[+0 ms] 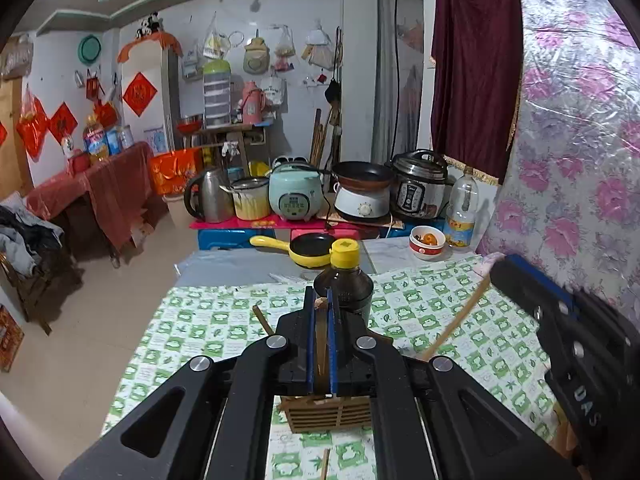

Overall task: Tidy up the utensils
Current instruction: 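Lift both chopsticks into the wooden holder and open both tools there, then move both open tools back to the remaining chopsticks on the cloth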

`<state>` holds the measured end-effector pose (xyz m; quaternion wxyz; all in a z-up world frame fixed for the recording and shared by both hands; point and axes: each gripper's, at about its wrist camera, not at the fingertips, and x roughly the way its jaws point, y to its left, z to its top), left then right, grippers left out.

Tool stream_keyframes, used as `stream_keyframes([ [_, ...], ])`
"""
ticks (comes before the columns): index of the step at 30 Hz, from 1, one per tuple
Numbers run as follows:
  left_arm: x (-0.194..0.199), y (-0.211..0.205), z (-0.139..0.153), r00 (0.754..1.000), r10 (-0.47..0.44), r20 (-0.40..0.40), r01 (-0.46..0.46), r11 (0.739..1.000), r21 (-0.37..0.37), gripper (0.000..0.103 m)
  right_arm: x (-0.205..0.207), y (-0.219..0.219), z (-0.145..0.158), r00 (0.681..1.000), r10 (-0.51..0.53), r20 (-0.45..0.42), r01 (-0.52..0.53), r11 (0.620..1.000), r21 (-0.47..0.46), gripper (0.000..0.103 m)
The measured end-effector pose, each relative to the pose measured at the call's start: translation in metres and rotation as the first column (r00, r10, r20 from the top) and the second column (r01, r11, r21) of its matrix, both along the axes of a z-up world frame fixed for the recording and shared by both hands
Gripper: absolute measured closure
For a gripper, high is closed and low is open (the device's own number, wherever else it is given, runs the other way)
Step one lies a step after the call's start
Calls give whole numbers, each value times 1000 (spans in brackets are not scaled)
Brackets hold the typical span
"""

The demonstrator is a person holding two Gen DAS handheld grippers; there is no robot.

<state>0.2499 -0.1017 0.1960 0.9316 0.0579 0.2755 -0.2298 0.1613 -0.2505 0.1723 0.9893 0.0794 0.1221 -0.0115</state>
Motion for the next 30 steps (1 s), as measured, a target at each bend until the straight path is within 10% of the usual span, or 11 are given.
stream_keyframes([
  [4, 22, -6, -41, 995, -19, -96, 20, 1000, 18, 93, 39, 2, -39, 990, 16, -137, -17, 1000, -5, 92],
  [10, 4, 17, -46, 996, 59, -64, -55, 997, 56, 35, 0, -10, -23, 997, 24, -80, -20, 998, 55, 82],
  [20, -111, 87, -12, 986, 167, 9, -166, 985, -36, 13, -148, 17, -5, 999, 3, 38, -4, 1000, 29, 40],
  [30, -227, 130, -88, 981, 191, 25, -191, 982, 4, 6, -257, 55, -71, 997, -43, 66, 51, 991, -124, 8],
])
